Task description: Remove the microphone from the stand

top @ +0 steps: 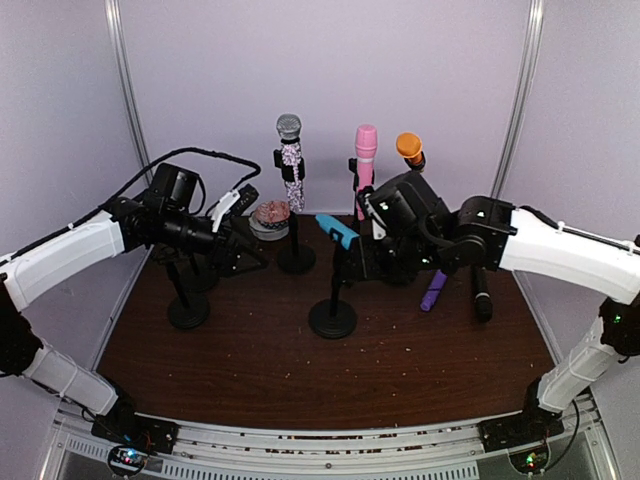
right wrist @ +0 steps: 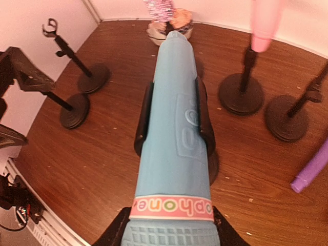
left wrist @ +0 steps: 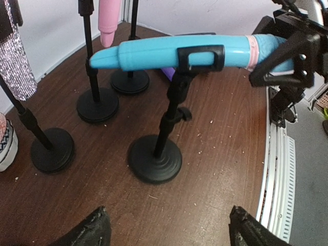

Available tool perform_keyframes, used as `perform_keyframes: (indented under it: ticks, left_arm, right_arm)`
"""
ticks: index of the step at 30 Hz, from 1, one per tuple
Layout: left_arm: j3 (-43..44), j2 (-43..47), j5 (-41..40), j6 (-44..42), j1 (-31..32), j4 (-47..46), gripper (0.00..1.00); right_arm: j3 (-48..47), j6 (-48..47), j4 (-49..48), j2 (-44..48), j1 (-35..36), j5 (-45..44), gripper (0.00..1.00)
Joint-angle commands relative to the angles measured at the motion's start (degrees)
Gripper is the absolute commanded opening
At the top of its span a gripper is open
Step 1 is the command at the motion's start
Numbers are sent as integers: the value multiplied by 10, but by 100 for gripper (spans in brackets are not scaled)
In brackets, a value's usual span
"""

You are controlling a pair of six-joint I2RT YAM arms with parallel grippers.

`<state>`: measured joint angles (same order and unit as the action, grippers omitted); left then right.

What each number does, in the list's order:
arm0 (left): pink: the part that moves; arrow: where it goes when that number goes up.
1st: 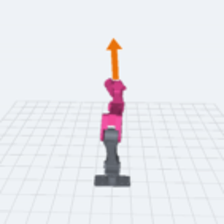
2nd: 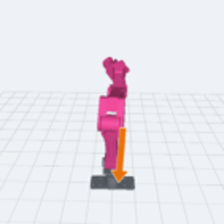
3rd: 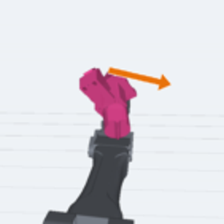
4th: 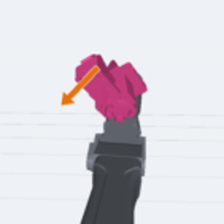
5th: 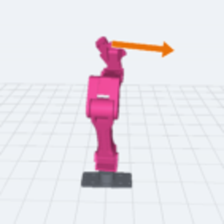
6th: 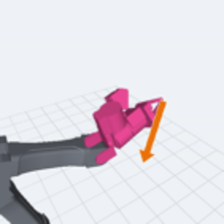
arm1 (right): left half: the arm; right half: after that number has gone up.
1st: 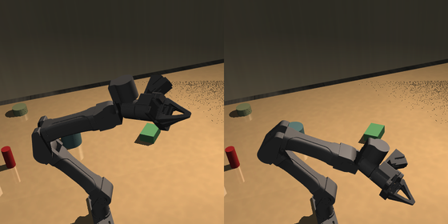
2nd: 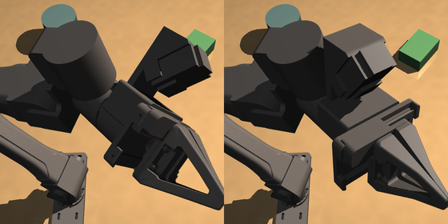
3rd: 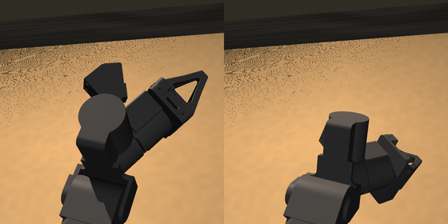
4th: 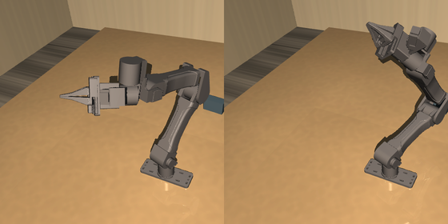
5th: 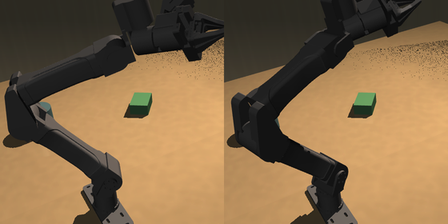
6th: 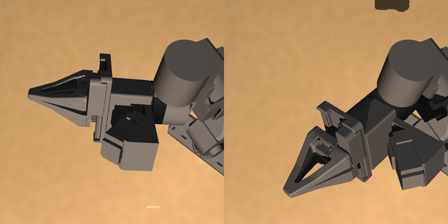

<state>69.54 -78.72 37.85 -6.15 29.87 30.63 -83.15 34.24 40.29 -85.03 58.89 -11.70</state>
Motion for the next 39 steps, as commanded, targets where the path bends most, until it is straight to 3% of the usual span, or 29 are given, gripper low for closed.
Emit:
perform_keyframes:
  ticks: [1, 5, 12, 25, 29, 31, 32, 34, 39]
  left_arm:
    - [-27, -5, -12, 28, 10, -63, 81]
    - [-51, -4, -18, 20, 10, -72, 80]
    - [-77, -20, -35, 4, 11, -96, 76]
    - [-33, -77, -45, -18, 11, -126, 49]
    - [-29, -84, -42, -19, 11, -128, 45]
    - [-26, -83, -42, -18, 11, -131, 30]
    - [-25, -82, -43, -21, 11, -130, 17]
    - [-24, -78, -54, -37, 10, -120, 0]
    - [-42, -74, -73, -48, -30, -122, 0]
  right_arm:
    - [-85, 9, -93, -78, 41, 34, 0]
    - [-157, 14, -88, -150, 64, 26, 0]
    - [-161, 82, -183, -190, 74, 46, 0]
    - [-139, 137, -234, -194, 76, 115, 0]
    - [-124, 145, -243, -191, 76, 132, 0]
    - [-120, 146, -240, -189, 76, 135, 0]
    - [-115, 145, -239, -187, 75, 133, 0]
    - [-102, 142, -237, -176, 75, 127, 0]
    - [-53, 138, -249, -133, 75, 114, 0]
